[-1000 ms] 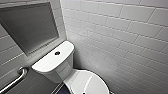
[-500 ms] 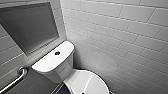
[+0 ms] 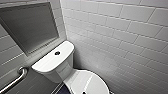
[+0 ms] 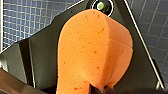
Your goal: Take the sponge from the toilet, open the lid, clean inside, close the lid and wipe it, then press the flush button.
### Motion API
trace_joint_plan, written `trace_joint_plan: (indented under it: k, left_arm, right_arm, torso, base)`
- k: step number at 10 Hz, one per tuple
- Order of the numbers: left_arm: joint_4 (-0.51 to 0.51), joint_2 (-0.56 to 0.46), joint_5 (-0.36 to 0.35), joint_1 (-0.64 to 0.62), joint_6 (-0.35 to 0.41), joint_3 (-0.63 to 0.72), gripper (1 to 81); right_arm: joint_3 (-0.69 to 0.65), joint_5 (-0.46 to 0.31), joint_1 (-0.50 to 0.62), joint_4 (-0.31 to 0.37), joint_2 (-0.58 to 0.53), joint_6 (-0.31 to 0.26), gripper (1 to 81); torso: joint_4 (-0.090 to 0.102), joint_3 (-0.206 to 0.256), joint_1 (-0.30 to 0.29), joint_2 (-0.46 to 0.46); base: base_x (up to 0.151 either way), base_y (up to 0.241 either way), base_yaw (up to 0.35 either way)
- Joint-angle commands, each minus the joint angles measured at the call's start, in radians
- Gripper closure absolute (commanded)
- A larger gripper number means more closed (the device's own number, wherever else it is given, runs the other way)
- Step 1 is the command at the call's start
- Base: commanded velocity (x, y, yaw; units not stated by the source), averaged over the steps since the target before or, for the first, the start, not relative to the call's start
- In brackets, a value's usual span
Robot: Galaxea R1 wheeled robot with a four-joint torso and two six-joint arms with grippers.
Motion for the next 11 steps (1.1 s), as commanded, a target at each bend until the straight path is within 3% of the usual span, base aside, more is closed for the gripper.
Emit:
trace_joint_plan:
  k: [1,4,11]
  left_arm:
    - [0.004,0.032,-0.032,-0.154,0.015,0.023,1.0]
    - [-0.003,0.029,-0.04,-0.152,0.015,0.017,1.0]
    - [-0.007,-0.076,-0.104,-0.157,-0.006,0.199,1.0]
  right_arm:
    - [0.005,-0.061,0.0,0.003,-0.021,0.003,81.1]
    - [0.005,-0.061,0.0,0.004,-0.021,0.003,81.1]
    - [-0.003,-0.066,0.009,0.006,-0.016,0.003,81.1]
  torso:
    - [0.0,0.0,0.0,0.0]
    - [0.0,0.0,0.0,0.0]
    - [0.0,0.0,0.0,0.0]
  base:
    - [0.0,0.0,0.0]
    - [0.0,0.0,0.0]
    - [0.0,0.0,0.0]
